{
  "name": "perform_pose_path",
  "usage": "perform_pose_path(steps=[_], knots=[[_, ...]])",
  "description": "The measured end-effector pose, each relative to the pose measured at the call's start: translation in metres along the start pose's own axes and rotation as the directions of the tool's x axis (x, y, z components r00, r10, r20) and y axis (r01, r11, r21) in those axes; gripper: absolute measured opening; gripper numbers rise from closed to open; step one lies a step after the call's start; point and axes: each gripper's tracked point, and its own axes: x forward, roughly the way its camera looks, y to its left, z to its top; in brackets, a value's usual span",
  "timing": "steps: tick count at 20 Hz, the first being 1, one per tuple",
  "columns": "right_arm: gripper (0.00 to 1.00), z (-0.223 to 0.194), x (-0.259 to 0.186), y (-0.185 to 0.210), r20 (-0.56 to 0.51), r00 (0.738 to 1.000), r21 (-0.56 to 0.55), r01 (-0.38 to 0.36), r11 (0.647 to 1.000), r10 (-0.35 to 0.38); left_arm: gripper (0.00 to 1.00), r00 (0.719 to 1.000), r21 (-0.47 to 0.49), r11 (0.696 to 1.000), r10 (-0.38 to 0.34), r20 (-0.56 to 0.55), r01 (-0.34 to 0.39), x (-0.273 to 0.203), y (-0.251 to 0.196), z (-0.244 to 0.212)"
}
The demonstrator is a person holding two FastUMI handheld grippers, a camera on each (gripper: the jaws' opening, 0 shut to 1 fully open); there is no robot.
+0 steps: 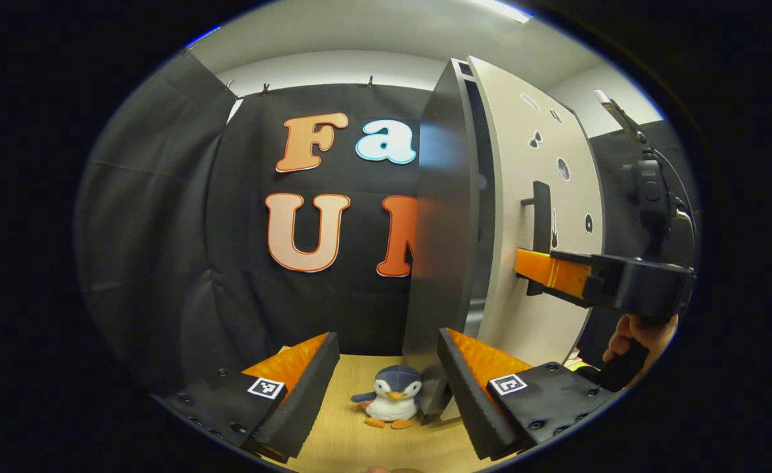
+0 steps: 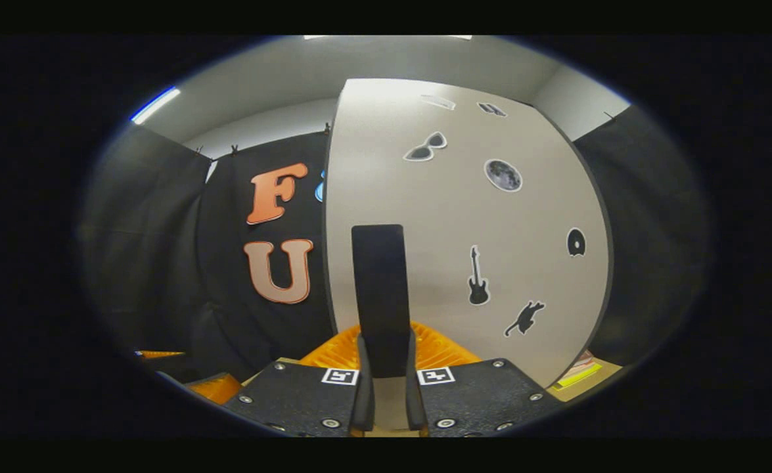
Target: Open the cabinet door with the right hand, grasp the bottle in the cabinet with the left hand and place it on the coaster, then close the cabinet door with the right hand.
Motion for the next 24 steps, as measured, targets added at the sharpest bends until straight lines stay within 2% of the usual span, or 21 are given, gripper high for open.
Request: perform_pose_path(steps=[6, 14, 15, 17, 19, 20, 21, 22, 24], knots=[[0.17, 0.002, -0.026, -0.005, -0.003, 0.998, 0.008, -0.065, 0.998, 0.065, 0.98, 0.999, 0.005, 0.999, 0.042, 0.025, -0.042, -0.025, -0.020, 0.011], [0.18, 0.005, -0.050, -0.022, -0.006, 0.996, 0.014, -0.091, 0.996, 0.091, 0.96, 0.998, 0.019, 1.000, 0.019, 0.054, -0.020, -0.059, -0.076, 0.022], [0.16, 0.006, -0.053, -0.025, -0.009, 0.996, 0.021, -0.085, 0.996, 0.085, 0.98, 0.998, 0.021, 1.000, 0.013, 0.056, -0.014, -0.064, -0.084, 0.023], [0.20, 0.005, -0.057, -0.032, -0.015, 0.998, 0.026, -0.064, 0.998, 0.065, 0.96, 0.998, 0.026, 1.000, 0.000, 0.058, -0.001, -0.068, -0.096, 0.023], [0.15, 0.006, -0.060, -0.040, -0.017, 0.999, 0.027, -0.033, 0.999, 0.034, 0.98, 0.998, 0.031, 0.999, -0.017, 0.059, 0.015, -0.071, -0.110, 0.024], [0.18, 0.006, -0.062, -0.044, -0.018, 1.000, 0.024, -0.017, 1.000, 0.017, 0.98, 0.998, 0.030, 0.999, -0.029, 0.058, 0.027, -0.073, -0.118, 0.024], [0.15, 0.006, -0.063, -0.046, -0.016, 1.000, 0.020, -0.001, 1.000, 0.001, 0.96, 0.997, 0.028, 0.999, -0.042, 0.060, 0.040, -0.076, -0.127, 0.023], [0.20, 0.006, -0.063, -0.051, -0.010, 1.000, 0.010, 0.020, 1.000, -0.020, 0.96, 0.996, 0.026, 0.998, -0.059, 0.063, 0.058, -0.077, -0.137, 0.025], [0.13, 0.009, -0.065, -0.062, -0.003, 0.999, 0.006, 0.050, 0.999, -0.050, 0.96, 0.994, 0.036, 0.996, -0.089, 0.066, 0.087, -0.078, -0.155, 0.026]])
